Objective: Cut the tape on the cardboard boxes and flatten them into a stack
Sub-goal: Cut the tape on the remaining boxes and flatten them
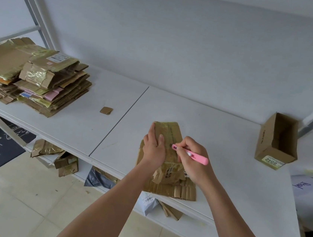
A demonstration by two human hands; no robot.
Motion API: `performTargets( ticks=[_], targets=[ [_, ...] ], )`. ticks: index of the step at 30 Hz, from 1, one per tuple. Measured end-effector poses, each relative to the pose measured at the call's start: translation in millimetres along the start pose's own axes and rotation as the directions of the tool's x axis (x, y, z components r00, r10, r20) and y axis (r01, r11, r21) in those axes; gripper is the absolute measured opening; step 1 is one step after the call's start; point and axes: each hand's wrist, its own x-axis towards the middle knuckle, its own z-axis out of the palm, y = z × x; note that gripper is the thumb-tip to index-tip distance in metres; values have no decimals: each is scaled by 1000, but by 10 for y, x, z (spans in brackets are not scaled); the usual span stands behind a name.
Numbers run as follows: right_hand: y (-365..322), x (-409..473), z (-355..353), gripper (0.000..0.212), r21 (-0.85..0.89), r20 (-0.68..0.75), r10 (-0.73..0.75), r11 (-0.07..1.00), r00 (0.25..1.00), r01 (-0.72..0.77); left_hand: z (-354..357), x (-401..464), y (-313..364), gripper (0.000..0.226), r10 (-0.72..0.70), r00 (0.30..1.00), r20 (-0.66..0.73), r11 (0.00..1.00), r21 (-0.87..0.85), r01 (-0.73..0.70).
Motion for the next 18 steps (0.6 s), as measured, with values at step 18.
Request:
performTargets(
  ticks=[18],
  targets=[
    [-33, -365, -45, 24, 14, 17, 21, 1000, 1000, -22, 3, -37, 67, 52, -7, 1000, -18, 1000, 24, 7]
  ],
)
